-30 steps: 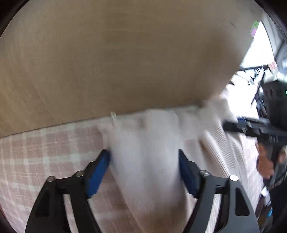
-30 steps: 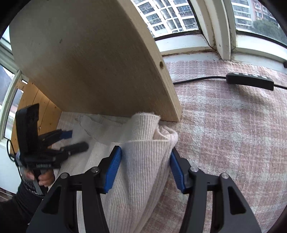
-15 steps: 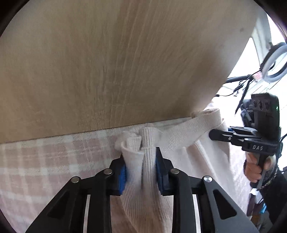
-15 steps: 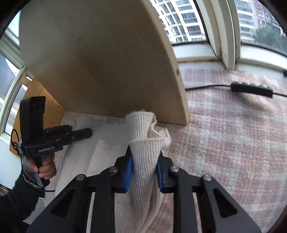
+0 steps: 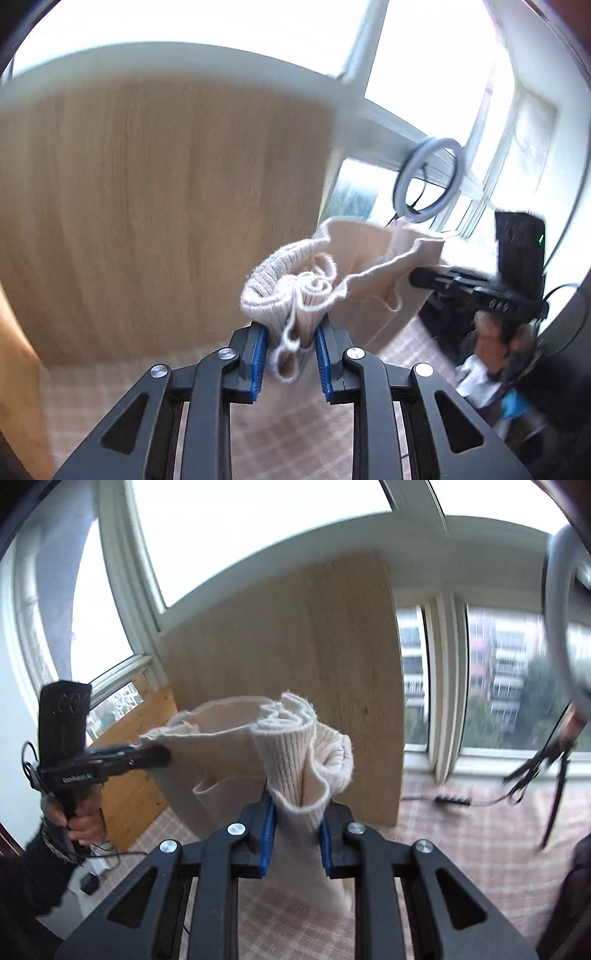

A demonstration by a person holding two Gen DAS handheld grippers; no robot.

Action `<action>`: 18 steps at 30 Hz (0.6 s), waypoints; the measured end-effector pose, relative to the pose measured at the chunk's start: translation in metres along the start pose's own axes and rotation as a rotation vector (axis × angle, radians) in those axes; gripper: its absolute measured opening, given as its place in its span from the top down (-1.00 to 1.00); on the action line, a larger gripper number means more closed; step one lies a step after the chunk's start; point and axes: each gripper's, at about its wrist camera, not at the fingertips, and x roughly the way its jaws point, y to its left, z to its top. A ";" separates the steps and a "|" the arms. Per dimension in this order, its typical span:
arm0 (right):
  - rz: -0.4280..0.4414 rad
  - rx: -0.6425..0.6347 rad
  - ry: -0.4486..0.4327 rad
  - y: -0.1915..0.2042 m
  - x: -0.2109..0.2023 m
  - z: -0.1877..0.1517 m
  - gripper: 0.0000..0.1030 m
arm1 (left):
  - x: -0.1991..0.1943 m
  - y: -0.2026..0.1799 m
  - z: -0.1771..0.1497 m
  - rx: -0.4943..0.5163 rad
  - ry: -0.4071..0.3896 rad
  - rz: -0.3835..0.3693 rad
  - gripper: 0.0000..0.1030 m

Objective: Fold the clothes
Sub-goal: 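Release the folded sweater with both grippers and pull back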

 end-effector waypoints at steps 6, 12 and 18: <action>-0.067 -0.022 0.329 0.017 -0.009 -0.123 0.15 | 0.025 -0.042 -0.154 0.063 0.375 -0.055 0.37; -0.038 0.287 0.431 -0.011 -0.029 -0.207 0.15 | -0.002 -0.023 -0.209 -0.103 0.473 0.014 0.58; -0.083 0.318 0.333 -0.016 0.003 -0.179 0.21 | -0.013 0.023 -0.199 -0.108 0.315 0.048 0.53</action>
